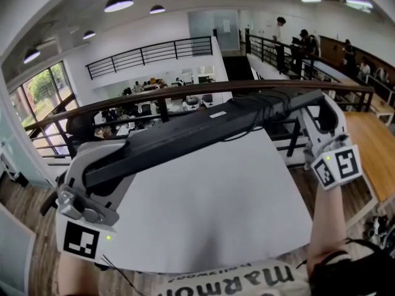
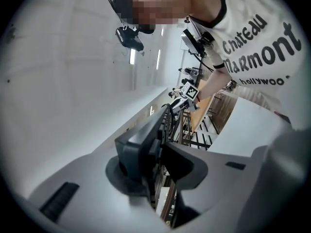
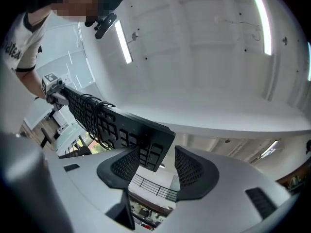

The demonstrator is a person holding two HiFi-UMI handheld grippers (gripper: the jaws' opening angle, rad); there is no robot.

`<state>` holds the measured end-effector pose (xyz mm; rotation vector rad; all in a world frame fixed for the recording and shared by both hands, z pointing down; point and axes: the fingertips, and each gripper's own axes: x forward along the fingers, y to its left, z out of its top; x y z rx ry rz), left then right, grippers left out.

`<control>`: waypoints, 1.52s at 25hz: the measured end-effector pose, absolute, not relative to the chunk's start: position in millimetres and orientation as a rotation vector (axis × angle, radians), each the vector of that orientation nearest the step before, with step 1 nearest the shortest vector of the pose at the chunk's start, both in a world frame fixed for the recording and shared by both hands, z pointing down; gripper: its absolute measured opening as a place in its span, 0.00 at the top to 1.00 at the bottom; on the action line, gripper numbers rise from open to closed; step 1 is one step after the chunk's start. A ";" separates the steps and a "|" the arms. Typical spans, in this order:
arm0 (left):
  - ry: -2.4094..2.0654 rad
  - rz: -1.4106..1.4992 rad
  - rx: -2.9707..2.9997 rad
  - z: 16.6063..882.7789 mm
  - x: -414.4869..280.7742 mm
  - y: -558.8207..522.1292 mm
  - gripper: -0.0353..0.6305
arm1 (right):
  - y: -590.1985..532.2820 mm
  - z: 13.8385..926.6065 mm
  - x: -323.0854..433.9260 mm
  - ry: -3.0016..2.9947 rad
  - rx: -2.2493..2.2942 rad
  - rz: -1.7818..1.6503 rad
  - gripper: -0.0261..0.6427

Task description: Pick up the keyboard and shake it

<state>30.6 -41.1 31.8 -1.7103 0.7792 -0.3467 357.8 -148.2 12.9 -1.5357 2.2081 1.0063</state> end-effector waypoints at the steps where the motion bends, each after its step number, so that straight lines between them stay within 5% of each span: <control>1: 0.785 -0.335 -1.722 31.2 30.2 -41.5 0.80 | -147.7 10.0 359.7 2.206 -1.519 0.987 0.61; 9: 0.785 -0.319 -1.778 39.1 27.1 -42.1 0.79 | -180.2 41.2 362.0 2.464 -1.468 0.803 0.48; 22: 0.715 -0.333 -1.810 49.6 42.4 -41.0 0.78 | -189.0 69.7 340.4 2.604 -1.528 0.962 0.49; 38: 0.748 -0.405 -1.619 63.2 13.0 -72.3 0.72 | -191.5 74.4 324.3 2.495 -1.659 1.075 0.61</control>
